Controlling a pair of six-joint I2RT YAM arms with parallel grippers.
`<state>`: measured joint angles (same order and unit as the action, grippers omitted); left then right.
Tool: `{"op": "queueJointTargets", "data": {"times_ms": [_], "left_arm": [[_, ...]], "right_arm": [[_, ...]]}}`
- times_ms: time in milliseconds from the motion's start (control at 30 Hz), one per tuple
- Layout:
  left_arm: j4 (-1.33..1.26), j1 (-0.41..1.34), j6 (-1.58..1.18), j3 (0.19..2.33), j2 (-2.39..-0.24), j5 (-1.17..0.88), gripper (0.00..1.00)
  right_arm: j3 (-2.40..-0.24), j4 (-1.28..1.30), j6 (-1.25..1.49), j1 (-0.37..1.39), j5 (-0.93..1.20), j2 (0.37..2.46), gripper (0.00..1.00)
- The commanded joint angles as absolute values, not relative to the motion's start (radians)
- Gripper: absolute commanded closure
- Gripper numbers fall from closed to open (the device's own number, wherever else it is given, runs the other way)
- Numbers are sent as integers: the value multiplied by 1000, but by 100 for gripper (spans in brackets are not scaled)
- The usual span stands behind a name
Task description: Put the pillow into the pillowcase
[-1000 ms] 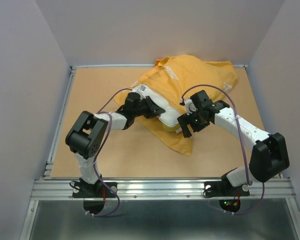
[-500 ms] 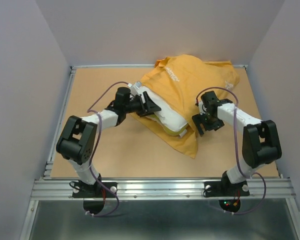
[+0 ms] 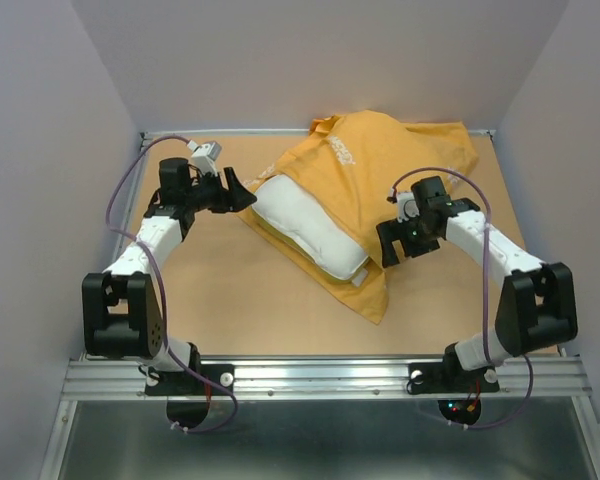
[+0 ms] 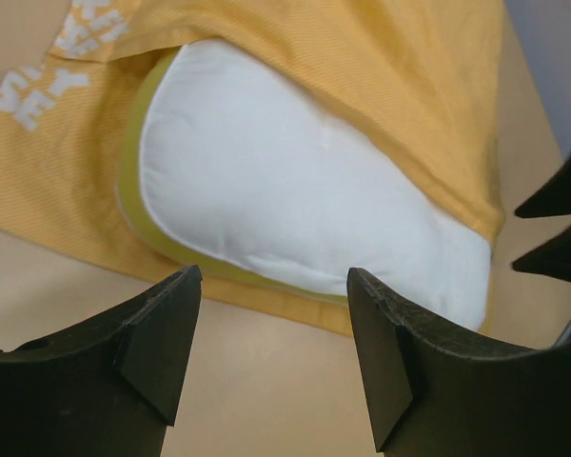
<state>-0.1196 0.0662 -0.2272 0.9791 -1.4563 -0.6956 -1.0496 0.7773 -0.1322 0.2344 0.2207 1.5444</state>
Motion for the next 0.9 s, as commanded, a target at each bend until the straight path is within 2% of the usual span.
{"op": "queueJointTargets", "data": {"times_ms": [0, 200, 400, 433, 500, 533, 600, 633, 700, 733, 867], "left_arm": [[-64, 9, -65, 1006, -1436, -696, 26], [-97, -69, -8, 1043, -1480, -727, 24], [-2, -74, 282, 1192, -1592, -700, 21], [32, -74, 314, 1222, -1620, -686, 21], [78, -68, 423, 1316, -1710, -631, 21], [119, -63, 460, 1347, -1742, -602, 21], [178, -34, 590, 1449, -1840, -534, 24], [220, -20, 621, 1477, -1871, -506, 25], [254, -3, 691, 1546, -1949, -445, 28], [279, 38, 737, 1568, -1971, -424, 29], [287, 103, 781, 1615, -2020, -465, 30]], "right_arm": [[-1042, 766, -141, 229, 420, 1424, 0], [-971, 592, -55, 258, 295, 1515, 0], [-965, 534, -17, 400, 177, 1600, 0], [-968, 537, -14, 417, 152, 1615, 3], [-982, 560, -6, 433, 103, 1653, 16], [-992, 575, -3, 433, 56, 1673, 34], [-1011, 621, -3, 433, 3, 1723, 55], [-1003, 626, -5, 433, -59, 1724, 78], [-973, 641, -34, 419, -86, 1692, 96], [-976, 662, -50, 391, -86, 1678, 100], [-980, 678, -141, 338, -140, 1596, 99]]}}
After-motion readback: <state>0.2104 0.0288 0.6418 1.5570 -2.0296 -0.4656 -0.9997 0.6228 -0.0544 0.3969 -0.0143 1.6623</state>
